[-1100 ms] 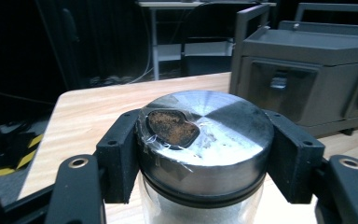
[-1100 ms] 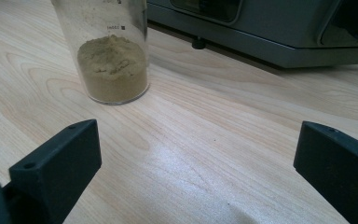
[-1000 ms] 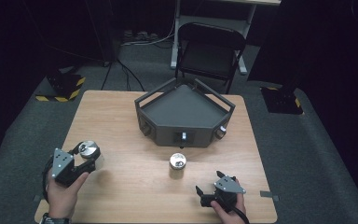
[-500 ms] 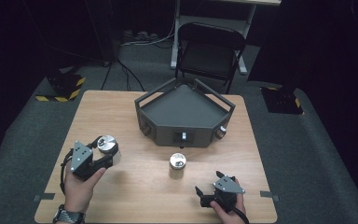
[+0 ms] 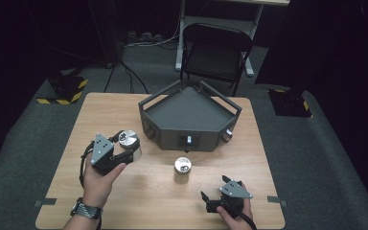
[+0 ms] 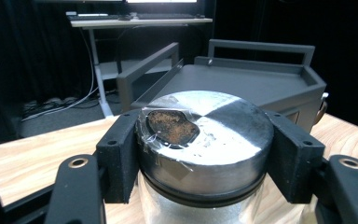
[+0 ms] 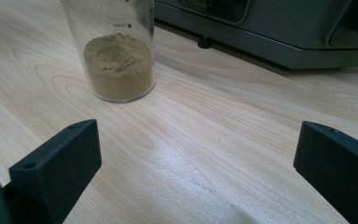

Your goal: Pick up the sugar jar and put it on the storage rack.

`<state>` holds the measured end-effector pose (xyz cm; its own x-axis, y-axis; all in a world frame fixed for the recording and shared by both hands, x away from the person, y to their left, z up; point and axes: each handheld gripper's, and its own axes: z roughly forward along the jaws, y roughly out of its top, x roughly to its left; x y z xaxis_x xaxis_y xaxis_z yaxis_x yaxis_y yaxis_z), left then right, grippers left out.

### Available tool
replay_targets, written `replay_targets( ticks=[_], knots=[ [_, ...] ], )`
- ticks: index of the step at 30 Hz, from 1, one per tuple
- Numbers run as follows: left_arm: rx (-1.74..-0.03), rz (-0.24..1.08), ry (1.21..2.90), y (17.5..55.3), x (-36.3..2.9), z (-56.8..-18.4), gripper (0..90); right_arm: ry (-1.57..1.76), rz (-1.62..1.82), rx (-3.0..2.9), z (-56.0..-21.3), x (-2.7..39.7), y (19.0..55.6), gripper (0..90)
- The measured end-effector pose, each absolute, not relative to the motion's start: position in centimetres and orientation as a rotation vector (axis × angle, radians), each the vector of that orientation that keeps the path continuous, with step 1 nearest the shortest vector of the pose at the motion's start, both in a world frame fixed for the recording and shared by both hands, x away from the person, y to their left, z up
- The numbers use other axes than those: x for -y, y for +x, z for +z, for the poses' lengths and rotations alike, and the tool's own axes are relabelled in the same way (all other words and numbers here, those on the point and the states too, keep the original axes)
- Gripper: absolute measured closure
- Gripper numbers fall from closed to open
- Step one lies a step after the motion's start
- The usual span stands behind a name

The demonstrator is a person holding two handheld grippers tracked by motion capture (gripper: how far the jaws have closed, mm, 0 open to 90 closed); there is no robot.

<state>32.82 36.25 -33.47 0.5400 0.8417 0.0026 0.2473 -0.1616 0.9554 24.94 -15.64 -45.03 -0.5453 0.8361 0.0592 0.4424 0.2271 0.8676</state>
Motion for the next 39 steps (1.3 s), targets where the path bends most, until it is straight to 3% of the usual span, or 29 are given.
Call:
replay_targets(
  ticks=[22,39],
  knots=[
    [-0.891,0.676,1.652,37.8,-31.9,-30.8,35.1,1.19,1.28,-2.078,-45.2,15.9,25.0,0.7],
    [-0.878,0.685,1.646,42.0,-28.9,-31.1,35.2,1.198,1.298,-2.073,-45.3,16.2,25.0,0.7]
  ],
)
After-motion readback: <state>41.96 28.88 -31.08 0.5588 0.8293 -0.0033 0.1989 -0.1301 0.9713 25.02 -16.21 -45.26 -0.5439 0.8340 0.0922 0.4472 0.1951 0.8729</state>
